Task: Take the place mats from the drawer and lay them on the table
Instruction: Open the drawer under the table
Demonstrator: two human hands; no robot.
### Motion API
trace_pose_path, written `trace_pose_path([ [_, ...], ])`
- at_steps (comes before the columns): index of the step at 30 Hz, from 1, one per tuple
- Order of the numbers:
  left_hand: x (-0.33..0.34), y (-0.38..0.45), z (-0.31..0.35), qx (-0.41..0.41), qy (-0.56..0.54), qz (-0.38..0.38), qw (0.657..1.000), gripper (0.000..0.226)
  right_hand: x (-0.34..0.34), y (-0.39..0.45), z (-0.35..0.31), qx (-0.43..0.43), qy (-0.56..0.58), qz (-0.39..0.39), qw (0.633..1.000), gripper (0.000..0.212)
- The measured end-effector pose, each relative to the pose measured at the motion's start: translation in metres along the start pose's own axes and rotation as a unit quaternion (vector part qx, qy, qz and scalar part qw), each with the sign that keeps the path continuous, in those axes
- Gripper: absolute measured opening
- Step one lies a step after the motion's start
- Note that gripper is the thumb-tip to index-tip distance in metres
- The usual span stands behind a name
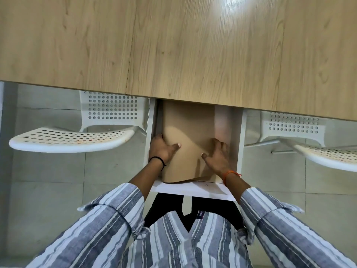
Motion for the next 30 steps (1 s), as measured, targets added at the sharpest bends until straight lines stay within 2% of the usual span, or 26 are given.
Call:
trace_pose_path([
  [4, -0.008, 0.008, 0.001, -0.054, -0.071, -0.047, 0.995, 0.06, -0.005, 0.005, 0.008, 0.013, 0.062, -0.017, 0.998, 0.071],
  [8, -0.016, -0.001, 0.014, -0.097, -0.19, -0.103, 0.972, 0.03, -0.014, 0.007, 0.012, 0.038, 0.112, -0.011, 0.993, 0.066],
  [13, -0.028, -0.019, 0.031, -0.12, -0.204, -0.215, 0.947, 0.033, -0.026, -0.002, 0.001, 0.054, 0.216, -0.05, 0.974, 0.071],
  [16, -0.041, -0.031, 0.037, -0.11, -0.214, -0.226, 0.944, 0.037, -0.042, -0.014, 0.0, 0.063, 0.243, -0.125, 0.96, 0.075],
  [19, -0.061, -0.045, 0.044, -0.091, -0.149, -0.286, 0.942, 0.036, -0.056, -0.03, 0.01, 0.04, 0.31, -0.257, 0.915, 0.097],
  [21, -0.074, -0.058, 0.047, -0.063, -0.1, -0.325, 0.938, 0.048, -0.063, -0.043, 0.013, -0.004, 0.322, -0.331, 0.887, 0.089],
  [23, -0.084, -0.07, 0.054, -0.033, -0.056, -0.355, 0.933, 0.052, -0.072, -0.056, 0.013, -0.04, 0.305, -0.363, 0.879, 0.086],
  [26, -0.094, -0.083, 0.073, -0.001, -0.044, -0.375, 0.926, 0.046, -0.091, -0.064, 0.005, -0.077, 0.286, -0.355, 0.887, 0.088],
  [28, -0.101, -0.081, 0.089, 0.024, -0.068, -0.349, 0.934, 0.053, -0.111, -0.058, -0.008, -0.101, 0.274, -0.312, 0.904, 0.086],
  [30, -0.103, -0.071, 0.103, 0.036, -0.127, -0.308, 0.942, 0.064, -0.135, -0.048, -0.025, -0.114, 0.279, -0.239, 0.923, 0.075],
])
Point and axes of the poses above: each hand's wrist, its own y-axis towards the middle knuckle, its own x-axis out of the palm, z = x × y, the point moved 4 cm from there along y, towards the middle knuckle, and after that the axes turned 11 degrees about -y, right-handed, at the moved point
